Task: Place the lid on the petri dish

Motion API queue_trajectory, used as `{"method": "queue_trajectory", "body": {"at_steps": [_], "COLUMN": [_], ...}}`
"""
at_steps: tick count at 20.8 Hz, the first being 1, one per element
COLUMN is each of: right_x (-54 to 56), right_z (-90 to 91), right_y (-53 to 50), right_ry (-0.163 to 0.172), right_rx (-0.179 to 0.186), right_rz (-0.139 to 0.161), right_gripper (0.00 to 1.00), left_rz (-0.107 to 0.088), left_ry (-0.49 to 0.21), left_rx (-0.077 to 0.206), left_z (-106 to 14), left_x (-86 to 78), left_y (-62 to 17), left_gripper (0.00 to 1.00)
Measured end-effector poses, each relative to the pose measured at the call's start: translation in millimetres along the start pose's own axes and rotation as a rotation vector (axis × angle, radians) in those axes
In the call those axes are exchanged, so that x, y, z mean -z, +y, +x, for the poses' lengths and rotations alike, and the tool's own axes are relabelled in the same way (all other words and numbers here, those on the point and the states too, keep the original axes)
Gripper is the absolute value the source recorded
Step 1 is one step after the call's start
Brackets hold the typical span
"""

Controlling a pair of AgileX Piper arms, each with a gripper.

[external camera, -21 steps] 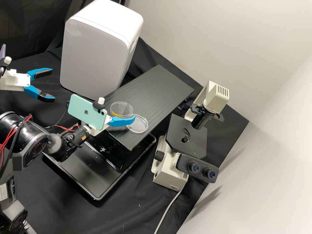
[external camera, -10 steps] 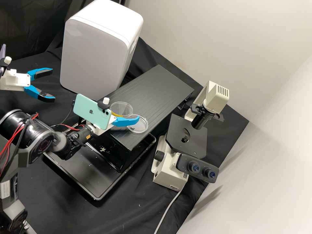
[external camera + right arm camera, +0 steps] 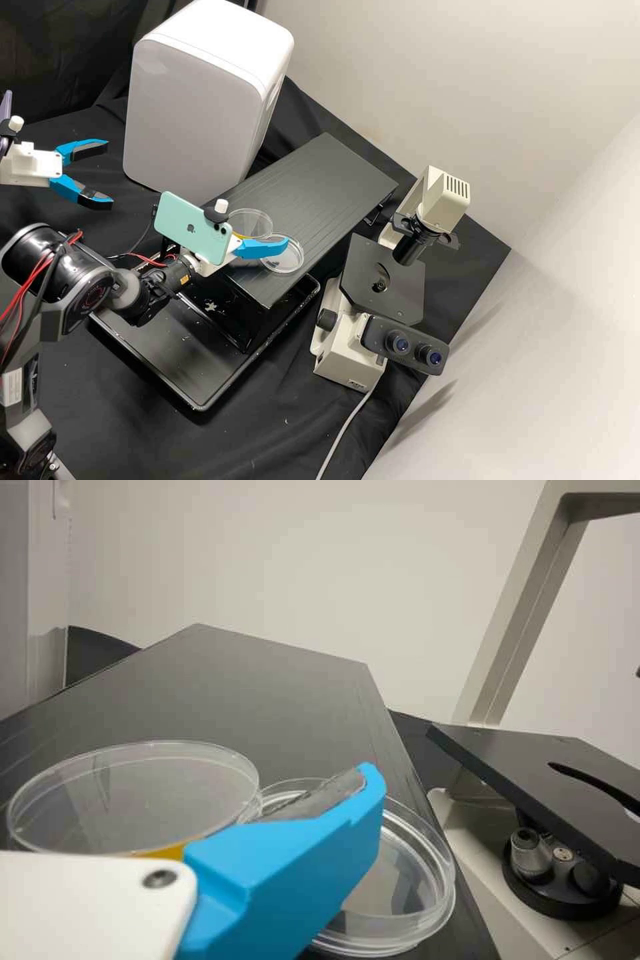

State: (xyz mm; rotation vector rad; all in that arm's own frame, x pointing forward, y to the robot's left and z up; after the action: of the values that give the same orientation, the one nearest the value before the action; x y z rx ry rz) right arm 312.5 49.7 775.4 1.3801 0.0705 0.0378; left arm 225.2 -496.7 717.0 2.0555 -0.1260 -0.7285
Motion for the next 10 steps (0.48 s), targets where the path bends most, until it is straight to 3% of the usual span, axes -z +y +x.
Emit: {"method": "queue_trajectory", "body": {"at_steps": [10], "right_x": [-2.0], "right_z": [0.2], "right_y": [1.4], "right_ry": [-0.005], "right_rx": [-0.004], "right_rz": [-0.001], "right_gripper": [0.00], "left_rz": [0.000], "left_ry": [0.000], "left_rx": [0.000], "left_z": [0.0], "left_x": [0.0], "left_y": [0.0], "left_gripper": [1.00]}}
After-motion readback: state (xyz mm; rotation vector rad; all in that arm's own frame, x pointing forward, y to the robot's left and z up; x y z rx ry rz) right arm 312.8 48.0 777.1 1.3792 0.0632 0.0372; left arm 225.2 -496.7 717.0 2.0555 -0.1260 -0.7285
